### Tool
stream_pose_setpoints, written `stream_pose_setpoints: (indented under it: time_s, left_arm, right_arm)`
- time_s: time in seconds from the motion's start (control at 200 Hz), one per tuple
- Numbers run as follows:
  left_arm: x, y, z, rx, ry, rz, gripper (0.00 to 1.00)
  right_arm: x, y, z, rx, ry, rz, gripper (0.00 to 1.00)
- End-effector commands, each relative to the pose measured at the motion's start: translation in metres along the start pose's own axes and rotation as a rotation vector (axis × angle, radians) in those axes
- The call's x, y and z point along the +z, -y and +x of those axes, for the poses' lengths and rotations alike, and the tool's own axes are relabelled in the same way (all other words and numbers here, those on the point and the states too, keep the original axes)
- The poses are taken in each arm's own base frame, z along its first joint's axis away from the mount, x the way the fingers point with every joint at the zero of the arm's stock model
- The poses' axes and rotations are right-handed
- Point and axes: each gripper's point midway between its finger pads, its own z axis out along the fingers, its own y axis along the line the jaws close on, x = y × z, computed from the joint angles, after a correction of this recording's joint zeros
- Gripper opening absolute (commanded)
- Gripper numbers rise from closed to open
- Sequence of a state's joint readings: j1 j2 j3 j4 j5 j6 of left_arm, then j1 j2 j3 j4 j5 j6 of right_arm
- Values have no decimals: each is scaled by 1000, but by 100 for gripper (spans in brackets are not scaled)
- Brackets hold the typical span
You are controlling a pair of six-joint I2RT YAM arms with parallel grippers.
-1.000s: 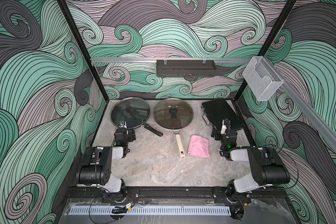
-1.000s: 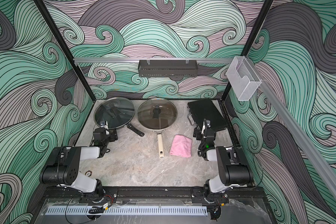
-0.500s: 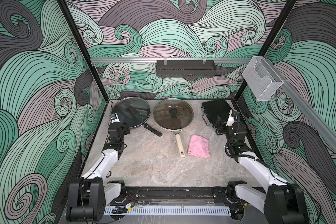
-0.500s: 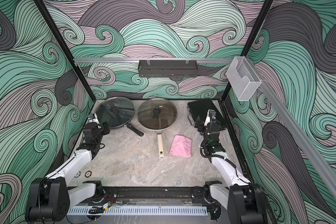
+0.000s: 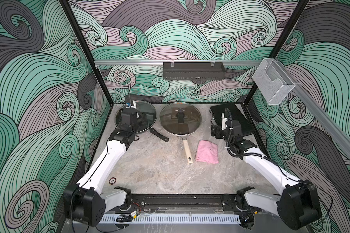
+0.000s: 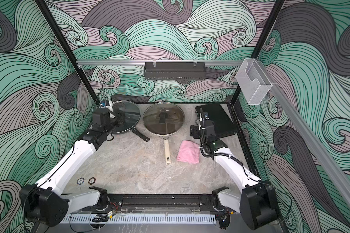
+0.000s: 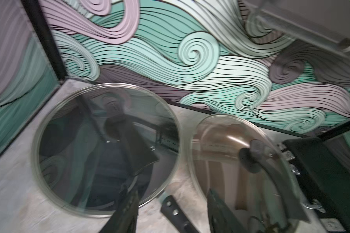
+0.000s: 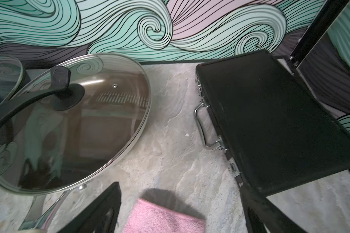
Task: Wipe the pot lid with a cloth
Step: Pick up the pot lid from the cooking pot.
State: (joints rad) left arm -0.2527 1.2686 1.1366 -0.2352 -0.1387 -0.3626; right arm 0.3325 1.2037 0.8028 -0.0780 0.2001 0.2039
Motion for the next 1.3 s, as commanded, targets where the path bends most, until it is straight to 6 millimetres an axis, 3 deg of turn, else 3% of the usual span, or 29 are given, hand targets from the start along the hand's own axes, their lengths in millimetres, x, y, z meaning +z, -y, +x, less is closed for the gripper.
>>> stream_pose_setpoints:
  time_s: [0.0,0.175,0.46,0.72,0.971,1.296]
  left_arm:
    - [26,35,35,25,-243,80,56]
    - [70,88,44,157,-398,117,57]
    - [120,146,63,282,-555,145,59]
    - [149,168,72,329,-563,143,61]
    - [162,181,87,340,-554,155,70]
    - [182,190,104,369,-533,143,70]
  right_arm:
    - [-2,-3,7,61,-66,0,91]
    - [-2,-3,7,96,-92,5,91]
    - [4,-12,15,142,-123,-39,91]
    - [12,-25,24,186,-137,-110,91]
    - [17,-28,38,194,-169,-126,91]
    - [12,-32,36,230,-147,-161,92]
